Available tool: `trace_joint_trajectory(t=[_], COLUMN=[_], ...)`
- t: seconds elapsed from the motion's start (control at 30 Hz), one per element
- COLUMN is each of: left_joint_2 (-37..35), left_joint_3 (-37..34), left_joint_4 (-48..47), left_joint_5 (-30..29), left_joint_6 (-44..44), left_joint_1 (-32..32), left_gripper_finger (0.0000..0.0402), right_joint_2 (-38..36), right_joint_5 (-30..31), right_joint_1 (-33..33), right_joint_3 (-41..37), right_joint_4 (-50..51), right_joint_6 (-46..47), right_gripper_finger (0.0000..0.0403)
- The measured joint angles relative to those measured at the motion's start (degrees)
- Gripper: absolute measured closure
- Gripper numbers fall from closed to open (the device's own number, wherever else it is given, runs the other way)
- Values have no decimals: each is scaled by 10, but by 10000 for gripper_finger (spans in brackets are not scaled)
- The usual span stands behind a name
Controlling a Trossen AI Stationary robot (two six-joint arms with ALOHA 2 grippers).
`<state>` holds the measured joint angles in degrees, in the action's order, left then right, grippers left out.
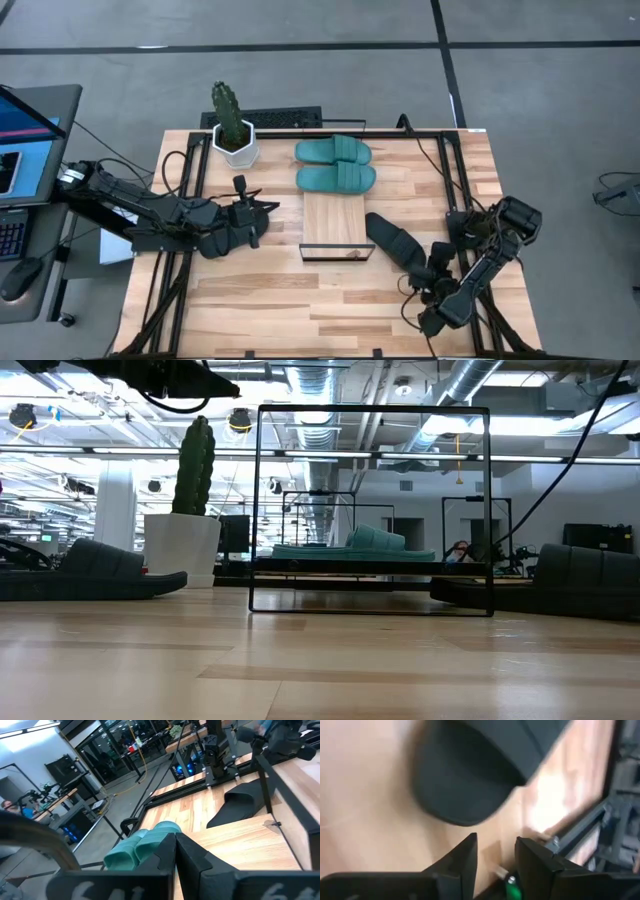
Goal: Pick and place slides into the shelf
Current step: Put the right black slide on the shelf
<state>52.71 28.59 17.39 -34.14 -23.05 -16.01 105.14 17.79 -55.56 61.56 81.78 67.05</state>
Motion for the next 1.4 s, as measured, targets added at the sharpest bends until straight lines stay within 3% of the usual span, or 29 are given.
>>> trace_joint_trajectory(t=[0.47, 0.77, 1.07, 1.4], left_joint_2=[0, 0, 0, 0], left_joint_3=[0, 0, 0, 0], left_joint_4=[0, 0, 0, 1], left_joint_5=[5, 7, 7, 28], left_joint_6=[0, 0, 3, 4], left_joint_1=[0, 0, 0, 0], left_gripper_finger=[401, 401, 401, 401], right_joint_2=[0, 0, 1, 0], right_joint_5=[5, 52, 47, 28], right_joint_1=[-6, -5, 3, 14], right_joint_3=[0, 0, -1, -78], right_joint_4=[-108, -115, -138, -204], right_joint_6=[-79, -92, -118, -131], right_gripper_finger=[290, 291, 292, 296])
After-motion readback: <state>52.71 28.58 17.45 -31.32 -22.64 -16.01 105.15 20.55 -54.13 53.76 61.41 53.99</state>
